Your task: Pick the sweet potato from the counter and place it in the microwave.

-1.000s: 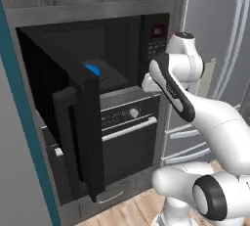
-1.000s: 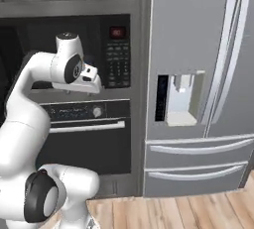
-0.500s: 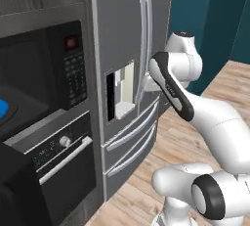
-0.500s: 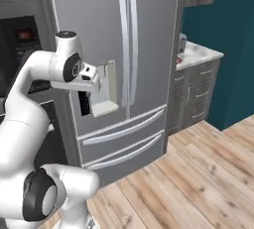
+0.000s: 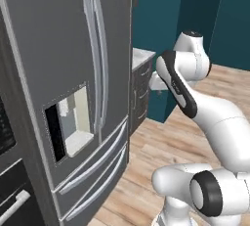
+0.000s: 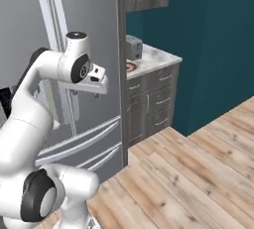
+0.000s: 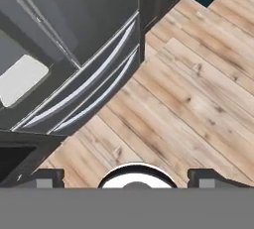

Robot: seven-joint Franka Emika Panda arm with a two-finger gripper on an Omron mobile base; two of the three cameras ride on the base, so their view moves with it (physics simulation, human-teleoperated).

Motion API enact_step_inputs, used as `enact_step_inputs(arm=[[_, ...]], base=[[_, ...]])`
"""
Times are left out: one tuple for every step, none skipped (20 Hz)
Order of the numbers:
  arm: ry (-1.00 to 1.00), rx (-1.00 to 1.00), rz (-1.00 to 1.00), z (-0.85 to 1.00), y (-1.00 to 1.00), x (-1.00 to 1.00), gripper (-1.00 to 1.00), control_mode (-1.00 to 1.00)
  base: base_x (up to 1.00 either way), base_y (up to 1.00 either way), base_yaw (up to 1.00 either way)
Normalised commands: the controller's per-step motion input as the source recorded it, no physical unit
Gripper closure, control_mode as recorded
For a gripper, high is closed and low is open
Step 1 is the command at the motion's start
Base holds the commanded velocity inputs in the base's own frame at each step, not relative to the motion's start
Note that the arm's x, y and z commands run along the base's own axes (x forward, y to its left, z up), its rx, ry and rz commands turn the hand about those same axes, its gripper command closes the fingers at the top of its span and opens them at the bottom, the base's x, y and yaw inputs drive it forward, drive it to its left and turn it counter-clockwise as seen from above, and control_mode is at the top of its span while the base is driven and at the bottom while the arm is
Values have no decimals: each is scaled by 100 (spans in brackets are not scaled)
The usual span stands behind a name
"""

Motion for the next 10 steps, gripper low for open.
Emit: enact_step_inputs(arm=[[0,0,0,0,0,0,-100,100],[0,0,0,0,0,0,-100,100],[0,0,0,0,0,0,-100,100],[0,0,0,0,0,0,-100,100],[0,0,0,0,0,0,-100,100],[0,0,0,0,0,0,-100,100],[0,0,0,0,0,0,-100,100],[0,0,0,0,0,0,-100,100],[0,0,0,0,0,0,-100,100],[0,0,0,0,0,0,-100,100]], base=[[100,-74,-1],[100,-71,0],[100,-61,0],[100,-45,0],[100,-47,1],[100,-54,5],[100,-51,7],[100,-51,9],[100,-51,12],[100,-53,15]])
